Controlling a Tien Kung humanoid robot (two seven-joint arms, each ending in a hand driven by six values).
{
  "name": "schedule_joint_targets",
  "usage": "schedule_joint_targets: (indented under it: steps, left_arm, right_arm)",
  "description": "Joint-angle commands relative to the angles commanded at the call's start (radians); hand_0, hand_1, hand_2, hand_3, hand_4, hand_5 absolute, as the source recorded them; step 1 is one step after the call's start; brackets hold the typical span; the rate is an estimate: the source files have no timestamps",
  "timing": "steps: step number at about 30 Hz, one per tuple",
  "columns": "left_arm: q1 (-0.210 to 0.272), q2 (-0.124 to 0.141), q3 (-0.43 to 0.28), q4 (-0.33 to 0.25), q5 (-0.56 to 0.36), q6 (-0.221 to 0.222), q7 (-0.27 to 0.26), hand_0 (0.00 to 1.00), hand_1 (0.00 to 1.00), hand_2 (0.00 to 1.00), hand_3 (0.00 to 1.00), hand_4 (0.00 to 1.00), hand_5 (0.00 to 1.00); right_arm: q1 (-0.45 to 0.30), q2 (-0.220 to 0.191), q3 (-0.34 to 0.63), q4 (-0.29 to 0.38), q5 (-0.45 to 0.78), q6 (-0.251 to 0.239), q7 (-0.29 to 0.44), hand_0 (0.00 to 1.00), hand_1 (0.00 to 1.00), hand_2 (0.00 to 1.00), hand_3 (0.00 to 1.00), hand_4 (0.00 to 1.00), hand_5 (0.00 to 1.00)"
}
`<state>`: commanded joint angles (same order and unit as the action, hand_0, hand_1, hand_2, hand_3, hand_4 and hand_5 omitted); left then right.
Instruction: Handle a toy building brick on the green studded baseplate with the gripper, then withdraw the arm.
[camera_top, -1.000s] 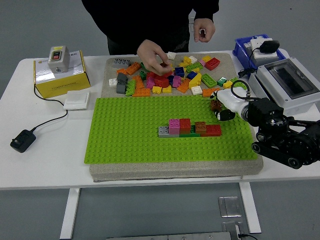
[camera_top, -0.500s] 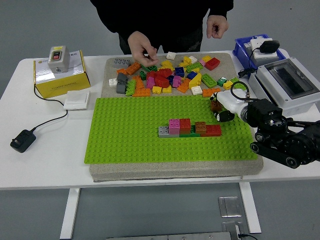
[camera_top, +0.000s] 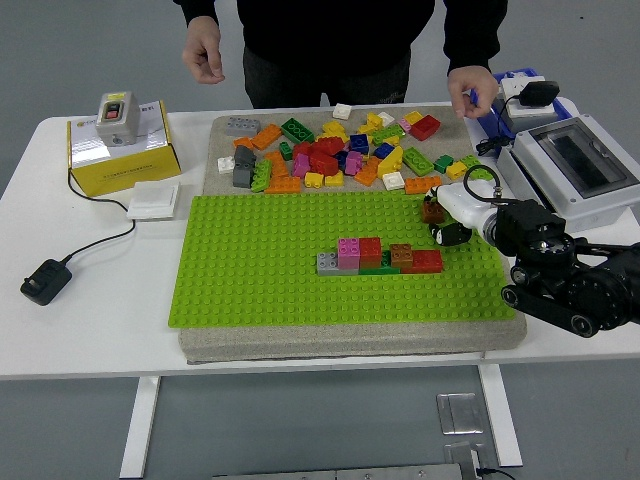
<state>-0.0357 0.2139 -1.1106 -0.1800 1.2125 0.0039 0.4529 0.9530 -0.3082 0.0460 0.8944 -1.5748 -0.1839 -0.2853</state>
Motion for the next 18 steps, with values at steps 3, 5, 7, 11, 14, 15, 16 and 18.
schedule_joint_targets:
  steps: [3,5,7,11,14,15,16,18]
  left_arm:
    - [0.000,-0.001,0.003,0.000,-0.003,0.000,-0.003,0.701,0.678,0.612,0.660,0.285,0.567]
    - [0.000,-0.002,0.005,0.000,-0.006,0.000,-0.005,0.701,0.678,0.616,0.664,0.277,0.578]
    - [0.000,-0.002,0.008,0.000,-0.009,0.001,-0.007,0.701,0.678,0.616,0.664,0.277,0.578]
    - [0.001,-0.003,0.011,0.000,-0.012,0.002,-0.009,0.701,0.677,0.620,0.667,0.269,0.595]
    - [0.000,-0.003,0.014,0.000,-0.016,0.003,-0.012,0.701,0.677,0.620,0.667,0.269,0.595]
    - [0.000,-0.003,0.015,0.000,-0.018,0.003,-0.013,0.701,0.677,0.620,0.667,0.269,0.595]
    - [0.000,-0.003,0.017,0.000,-0.020,0.003,-0.014,0.701,0.676,0.622,0.669,0.266,0.603]
    - [0.000,-0.004,0.019,0.000,-0.023,0.004,-0.016,0.701,0.676,0.622,0.669,0.266,0.603]
  right_arm:
    - [0.000,0.001,0.000,-0.001,0.000,-0.003,-0.001,0.133,0.206,0.729,0.813,0.555,0.343]
    - [0.000,0.001,0.000,-0.002,0.001,-0.004,-0.002,0.128,0.204,0.720,0.813,0.555,0.344]
    - [0.000,0.002,-0.001,-0.003,0.002,-0.006,-0.001,0.128,0.204,0.720,0.813,0.555,0.344]
    - [0.000,0.003,-0.001,-0.003,0.002,-0.011,-0.001,0.126,0.203,0.703,0.805,0.554,0.348]
    - [-0.001,0.003,-0.001,-0.005,0.003,-0.013,-0.001,0.126,0.203,0.703,0.805,0.554,0.348]
    - [-0.001,0.004,-0.001,-0.005,0.003,-0.014,-0.001,0.126,0.203,0.703,0.805,0.554,0.348]
    - [-0.001,0.004,-0.001,-0.005,0.003,-0.015,-0.001,0.126,0.202,0.681,0.798,0.553,0.352]
    - [-0.001,0.005,-0.002,-0.005,0.002,-0.017,-0.001,0.126,0.202,0.681,0.798,0.553,0.352]
